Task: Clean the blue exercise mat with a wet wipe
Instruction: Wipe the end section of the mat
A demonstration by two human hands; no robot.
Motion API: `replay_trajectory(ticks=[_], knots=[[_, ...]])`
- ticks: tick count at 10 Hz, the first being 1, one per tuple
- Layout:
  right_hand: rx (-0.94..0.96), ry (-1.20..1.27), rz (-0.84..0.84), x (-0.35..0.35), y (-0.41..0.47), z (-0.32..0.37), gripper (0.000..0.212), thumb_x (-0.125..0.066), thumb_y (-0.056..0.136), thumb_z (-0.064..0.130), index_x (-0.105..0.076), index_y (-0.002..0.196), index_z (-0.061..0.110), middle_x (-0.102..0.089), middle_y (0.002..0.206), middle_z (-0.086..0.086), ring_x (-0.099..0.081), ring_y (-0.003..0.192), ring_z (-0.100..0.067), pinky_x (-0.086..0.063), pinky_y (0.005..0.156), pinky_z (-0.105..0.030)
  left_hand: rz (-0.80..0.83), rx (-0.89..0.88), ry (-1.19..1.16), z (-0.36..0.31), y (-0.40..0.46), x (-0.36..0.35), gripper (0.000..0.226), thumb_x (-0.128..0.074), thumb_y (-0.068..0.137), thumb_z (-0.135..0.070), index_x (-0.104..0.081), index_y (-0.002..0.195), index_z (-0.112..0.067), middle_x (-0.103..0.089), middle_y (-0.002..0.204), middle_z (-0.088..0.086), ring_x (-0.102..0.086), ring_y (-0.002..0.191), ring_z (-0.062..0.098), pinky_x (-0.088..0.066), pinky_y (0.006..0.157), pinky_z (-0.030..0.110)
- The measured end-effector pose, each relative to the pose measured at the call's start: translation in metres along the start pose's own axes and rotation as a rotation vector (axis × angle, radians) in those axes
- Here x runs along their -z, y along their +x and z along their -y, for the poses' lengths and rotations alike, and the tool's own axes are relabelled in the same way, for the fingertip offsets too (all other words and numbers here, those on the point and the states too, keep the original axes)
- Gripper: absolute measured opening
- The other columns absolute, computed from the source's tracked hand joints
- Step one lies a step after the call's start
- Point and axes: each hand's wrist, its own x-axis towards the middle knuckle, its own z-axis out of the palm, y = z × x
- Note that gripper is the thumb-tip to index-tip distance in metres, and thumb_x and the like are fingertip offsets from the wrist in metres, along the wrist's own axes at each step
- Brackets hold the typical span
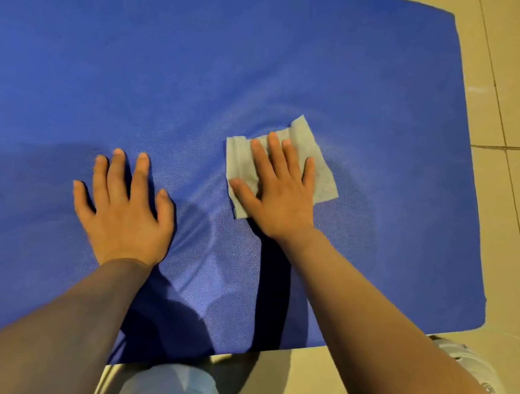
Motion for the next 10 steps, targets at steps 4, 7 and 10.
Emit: replay_trajectory(ticks=[4, 7, 10], knots=[[0.069, -0.067, 0.006, -0.009, -0.113, 0.011, 0.059, -0.024, 0.102, 0.054, -0.032, 0.152, 0.024, -0.028, 0.160, -0.002, -0.019, 0.149, -0.023, -0.014, 0.117, -0.055, -0.017, 0.003, -0.007, -0.002, 0.001, -0.001, 0.062, -0.032, 0.094, -0.043, -0.043, 0.148, -0.013, -0.033, 0.156, 0.017, -0.021, 0.148, 0.035, -0.007, 0.116, 0.060], [-0.615, -0.036, -0.005, 0.058, -0.048, -0.142, 0.084, -0.010, 0.084, 0.069, -0.021, 0.154, 0.024, -0.019, 0.160, -0.003, -0.014, 0.147, -0.023, -0.013, 0.114, -0.063, -0.020, -0.006, 0.004, 0.001, 0.001, 0.000, 0.061, -0.034, 0.095, -0.041, -0.043, 0.147, -0.012, -0.035, 0.155, 0.018, -0.022, 0.148, 0.036, -0.010, 0.116, 0.061], [-0.622, -0.048, 0.003, 0.018, 0.015, -0.022, 0.065, -0.023, 0.104, 0.048, -0.005, 0.157, 0.016, 0.001, 0.165, -0.006, 0.005, 0.151, -0.027, -0.001, 0.117, -0.058, -0.003, 0.004, -0.006, -0.001, 0.001, 0.001, 0.063, -0.032, 0.094, -0.043, -0.043, 0.148, -0.012, -0.033, 0.156, 0.017, -0.020, 0.149, 0.035, -0.007, 0.117, 0.060]])
